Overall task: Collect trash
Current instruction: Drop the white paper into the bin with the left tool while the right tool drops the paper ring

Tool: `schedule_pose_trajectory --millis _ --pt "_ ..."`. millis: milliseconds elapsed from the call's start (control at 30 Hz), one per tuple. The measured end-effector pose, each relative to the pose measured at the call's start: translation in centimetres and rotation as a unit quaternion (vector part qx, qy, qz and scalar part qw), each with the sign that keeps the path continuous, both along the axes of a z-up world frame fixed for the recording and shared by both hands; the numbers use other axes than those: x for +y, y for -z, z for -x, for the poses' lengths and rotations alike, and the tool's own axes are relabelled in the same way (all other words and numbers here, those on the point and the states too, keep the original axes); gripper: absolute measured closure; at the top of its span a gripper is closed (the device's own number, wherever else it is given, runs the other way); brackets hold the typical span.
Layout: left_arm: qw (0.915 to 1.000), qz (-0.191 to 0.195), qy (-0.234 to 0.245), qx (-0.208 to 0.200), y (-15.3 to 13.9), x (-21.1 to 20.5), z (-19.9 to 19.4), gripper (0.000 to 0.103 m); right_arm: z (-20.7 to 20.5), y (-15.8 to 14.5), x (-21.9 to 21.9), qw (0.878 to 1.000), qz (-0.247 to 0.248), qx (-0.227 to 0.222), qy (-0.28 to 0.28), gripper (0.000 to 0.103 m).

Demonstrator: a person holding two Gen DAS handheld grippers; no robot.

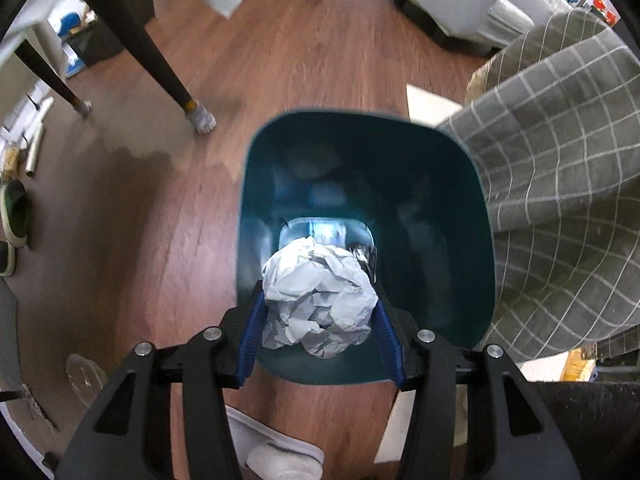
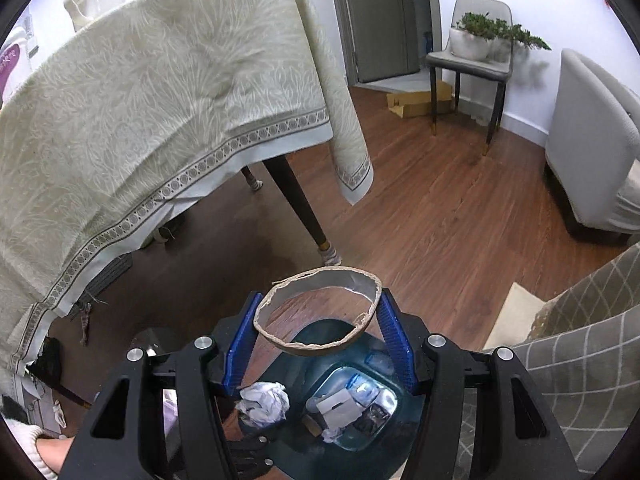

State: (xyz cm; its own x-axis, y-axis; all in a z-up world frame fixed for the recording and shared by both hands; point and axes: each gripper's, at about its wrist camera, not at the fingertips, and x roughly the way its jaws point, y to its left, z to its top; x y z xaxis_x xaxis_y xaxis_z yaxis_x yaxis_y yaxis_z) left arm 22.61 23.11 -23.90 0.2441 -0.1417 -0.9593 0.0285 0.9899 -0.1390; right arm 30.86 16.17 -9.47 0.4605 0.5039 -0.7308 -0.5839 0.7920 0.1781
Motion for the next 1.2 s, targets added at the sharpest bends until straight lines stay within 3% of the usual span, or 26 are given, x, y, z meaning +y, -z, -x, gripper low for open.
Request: schedule_pose_trajectory --millis 167,333,467,733,1200 --pt "0.9996 0.007 0.005 0.027 1.8 -0.6 -0.1 0.043 0.0 1.1 0.3 1.000 0.011 0.013 0.001 0.044" --pt "0.9994 -0.016 0.019 0.022 1.7 -0.9 0.1 0.040 -0.6 2.1 -0.4 0.999 0.020 0.027 0.009 0.044" --pt "0.9998 -0.017 -0.001 0.003 0.4 0.9 0.3 0.032 -1.1 2.7 -0.6 0.999 0.021 0.037 0.012 0.044" --pt "0.9964 0.006 -0.054 -0.064 -5.5 4.1 0.7 0.025 -1.4 4.7 -0.4 0.997 0.047 0.055 0.013 0.044" --pt "0.9796 0.007 -0.074 -0.187 -15.7 3.0 2.5 0.023 -1.8 10.5 0.3 0.988 0.098 0.115 0.021 0.044"
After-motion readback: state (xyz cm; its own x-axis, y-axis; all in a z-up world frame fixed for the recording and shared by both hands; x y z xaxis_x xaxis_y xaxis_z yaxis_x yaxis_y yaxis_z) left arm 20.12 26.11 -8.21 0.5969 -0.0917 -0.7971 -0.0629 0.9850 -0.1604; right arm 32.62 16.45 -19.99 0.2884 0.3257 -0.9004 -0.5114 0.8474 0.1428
